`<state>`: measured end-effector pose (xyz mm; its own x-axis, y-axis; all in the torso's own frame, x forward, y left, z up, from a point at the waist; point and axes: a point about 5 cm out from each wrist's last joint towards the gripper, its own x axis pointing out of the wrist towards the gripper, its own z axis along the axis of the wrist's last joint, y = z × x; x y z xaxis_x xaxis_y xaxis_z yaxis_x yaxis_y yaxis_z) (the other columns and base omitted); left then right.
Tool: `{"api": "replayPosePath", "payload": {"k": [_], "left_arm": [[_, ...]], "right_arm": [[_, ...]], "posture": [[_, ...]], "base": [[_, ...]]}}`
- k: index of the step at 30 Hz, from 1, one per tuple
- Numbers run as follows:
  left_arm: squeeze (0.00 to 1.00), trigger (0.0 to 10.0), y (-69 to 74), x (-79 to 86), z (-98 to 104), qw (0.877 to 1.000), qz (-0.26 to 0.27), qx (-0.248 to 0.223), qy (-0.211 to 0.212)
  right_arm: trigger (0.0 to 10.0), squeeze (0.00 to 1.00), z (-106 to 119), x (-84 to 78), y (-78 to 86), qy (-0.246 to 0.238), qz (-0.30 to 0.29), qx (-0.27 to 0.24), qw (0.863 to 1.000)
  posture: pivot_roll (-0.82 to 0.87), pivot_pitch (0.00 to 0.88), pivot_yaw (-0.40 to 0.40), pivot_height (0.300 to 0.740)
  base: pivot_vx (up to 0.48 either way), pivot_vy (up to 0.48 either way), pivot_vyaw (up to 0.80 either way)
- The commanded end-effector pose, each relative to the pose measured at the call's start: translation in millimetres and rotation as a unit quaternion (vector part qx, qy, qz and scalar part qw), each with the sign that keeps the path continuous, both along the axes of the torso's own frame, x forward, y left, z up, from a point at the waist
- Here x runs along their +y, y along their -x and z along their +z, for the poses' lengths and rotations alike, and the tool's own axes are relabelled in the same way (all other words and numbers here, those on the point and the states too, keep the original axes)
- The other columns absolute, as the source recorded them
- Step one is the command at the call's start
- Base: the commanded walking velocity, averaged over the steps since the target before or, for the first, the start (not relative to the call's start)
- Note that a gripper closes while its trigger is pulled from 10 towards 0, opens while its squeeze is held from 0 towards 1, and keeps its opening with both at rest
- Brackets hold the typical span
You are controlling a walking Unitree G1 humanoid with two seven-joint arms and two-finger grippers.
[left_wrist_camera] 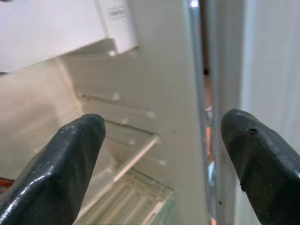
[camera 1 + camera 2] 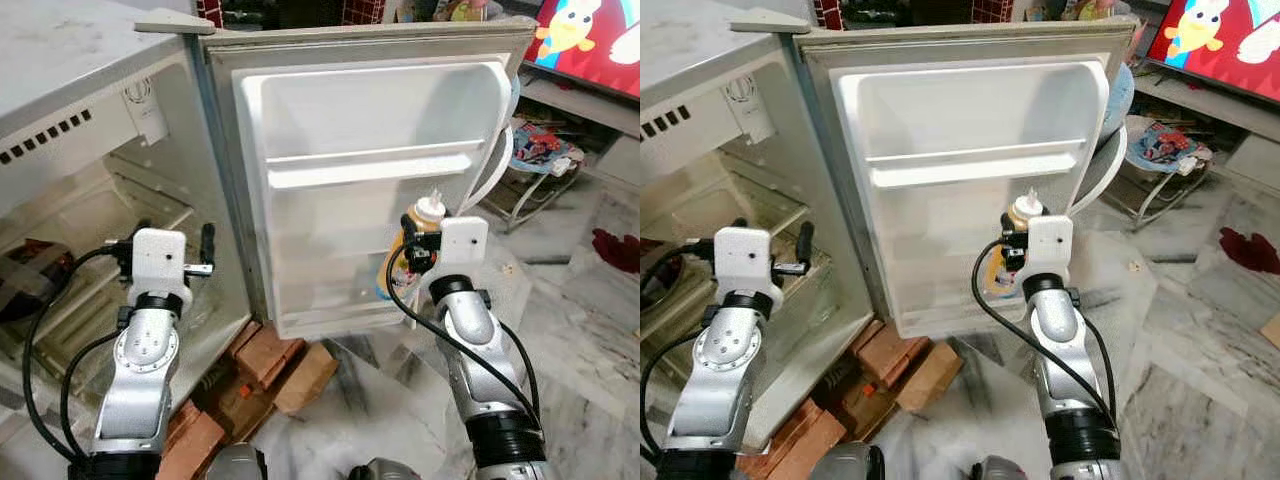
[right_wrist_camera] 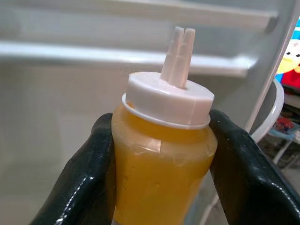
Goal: Restocking fridge
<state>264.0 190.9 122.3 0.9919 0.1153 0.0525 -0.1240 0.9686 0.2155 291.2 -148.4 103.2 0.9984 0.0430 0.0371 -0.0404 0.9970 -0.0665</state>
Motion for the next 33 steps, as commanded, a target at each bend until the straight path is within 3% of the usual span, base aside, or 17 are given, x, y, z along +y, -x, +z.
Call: {"api": "replayPosePath", "payload": {"k": [1, 6, 11, 18, 33], "left_arm": [[0.00, 10.0, 4.3, -0.1, 3, 1.000, 0.005, -0.006, -0.002], [0.00, 10.0, 17.2, 1.3, -13, 1.000, 0.004, 0.025, -0.008], [0.00, 10.0, 18.1, 2.1, -8, 1.000, 0.003, 0.022, -0.014], [0.00, 10.0, 16.6, 1.0, -5, 1.000, -0.012, 0.013, 0.002], [0.00, 10.0, 18.4, -2.1, -6, 0.999, -0.025, 0.020, 0.002]], "right_arm": [[10.0, 0.00, 8, 3.2, 1.8, 0.003, 0.009, -0.020, 1.000], [10.0, 0.00, 1, -1.3, 2.3, 0.002, -0.008, -0.011, 1.000], [10.0, 0.00, 6, 2.2, -0.1, -0.001, -0.005, -0.015, 1.000], [10.0, 0.00, 3, 0.2, 2.8, -0.005, -0.013, -0.006, 1.000], [10.0, 0.00, 1, -0.1, 7.4, -0.013, -0.019, 0.004, 1.000]], "posture": [[0.09, 0.016, -0.061, 0.740], [0.11, 0.041, -0.059, 0.740], [0.11, 0.067, -0.071, 0.740], [0.10, 0.087, -0.076, 0.740], [0.10, 0.102, -0.069, 0.740]], "base": [[0.000, 0.000, 0.00], [0.000, 0.000, 0.62], [0.000, 0.000, 0.63], [0.000, 0.000, 0.00], [0.368, 0.000, 0.00]]}}
